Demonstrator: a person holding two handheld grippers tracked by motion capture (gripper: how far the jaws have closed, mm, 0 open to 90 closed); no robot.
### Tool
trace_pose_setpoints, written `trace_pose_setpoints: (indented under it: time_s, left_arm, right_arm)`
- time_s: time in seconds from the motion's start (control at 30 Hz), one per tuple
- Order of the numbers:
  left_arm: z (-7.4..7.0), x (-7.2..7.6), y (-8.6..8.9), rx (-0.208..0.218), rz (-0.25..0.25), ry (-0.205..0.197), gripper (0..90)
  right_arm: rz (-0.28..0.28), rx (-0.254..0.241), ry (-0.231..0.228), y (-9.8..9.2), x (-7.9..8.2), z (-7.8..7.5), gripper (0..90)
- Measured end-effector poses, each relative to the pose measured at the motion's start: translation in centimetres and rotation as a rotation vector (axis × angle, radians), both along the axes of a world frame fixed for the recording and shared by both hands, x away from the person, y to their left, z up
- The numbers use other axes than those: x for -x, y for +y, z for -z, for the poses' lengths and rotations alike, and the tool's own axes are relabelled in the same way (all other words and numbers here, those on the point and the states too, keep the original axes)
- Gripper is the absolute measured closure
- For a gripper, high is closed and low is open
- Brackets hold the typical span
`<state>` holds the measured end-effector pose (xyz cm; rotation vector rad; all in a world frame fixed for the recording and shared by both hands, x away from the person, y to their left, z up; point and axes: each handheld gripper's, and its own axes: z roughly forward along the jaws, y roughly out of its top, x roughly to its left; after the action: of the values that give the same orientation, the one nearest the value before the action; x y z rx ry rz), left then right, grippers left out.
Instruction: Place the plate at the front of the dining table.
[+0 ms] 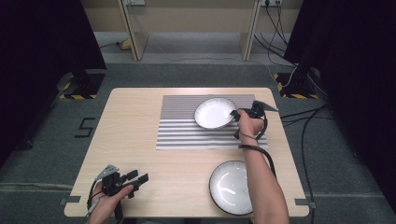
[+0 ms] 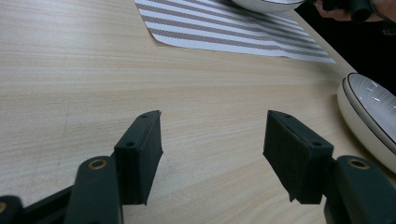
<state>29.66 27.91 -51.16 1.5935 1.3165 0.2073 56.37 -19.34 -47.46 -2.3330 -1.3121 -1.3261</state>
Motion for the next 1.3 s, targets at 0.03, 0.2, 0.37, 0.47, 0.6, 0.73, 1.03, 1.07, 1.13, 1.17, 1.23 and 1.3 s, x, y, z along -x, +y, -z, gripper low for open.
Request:
trace_pose_setpoints:
  time_s: [0.03,0.2,0.37,0.47,0.6,0.73,1.03,1.07,1.13,1.17,1.23,1.3]
  left_arm:
    - [0.0,0.0,0.0,0.000,0.000,0.000,36.7]
    - [0.0,0.0,0.0,0.002,-0.001,0.000,36.7]
    - [0.0,0.0,0.0,0.002,0.000,0.001,36.7]
    - [0.1,0.0,0.0,-0.001,0.003,0.001,36.7]
    - [0.0,0.0,0.0,0.001,0.000,0.000,36.7]
    - [0.0,0.0,0.0,0.001,0.002,0.001,36.7]
    - [0.1,0.0,-0.2,-0.001,0.009,0.002,36.7]
    - [0.1,0.0,-0.2,0.001,0.010,0.002,36.7]
    - [0.1,0.0,-0.3,0.001,0.011,0.003,36.7]
    - [0.1,0.0,-0.3,0.000,0.011,0.004,36.7]
    - [0.1,0.0,-0.3,0.000,0.010,0.000,36.6]
    - [0.1,0.1,-0.2,0.001,0.008,0.002,36.6]
  right_arm:
    - [0.000,0.000,0.000,0.0,0.0,0.0,76.7]
    - [0.002,-0.001,0.000,0.2,-0.1,0.1,75.9]
    - [0.001,0.001,-0.005,0.2,-0.1,0.1,75.7]
    - [0.000,0.009,-0.017,0.3,-0.1,0.1,75.6]
    - [0.001,0.015,-0.020,0.3,-0.1,0.1,75.6]
    - [0.009,0.008,-0.021,0.2,0.0,0.2,75.1]
    - [0.037,0.077,-0.015,-1.0,0.3,0.0,72.2]
    - [0.042,0.086,-0.009,-1.1,0.3,0.0,75.4]
    - [0.028,0.034,-0.027,-1.3,0.4,0.0,74.1]
    - [0.021,0.047,-0.032,-1.1,0.4,-0.3,73.8]
    - [0.013,0.075,-0.053,-0.9,0.3,-0.7,70.6]
    - [0.018,0.075,-0.059,-1.0,0.4,-0.8,67.1]
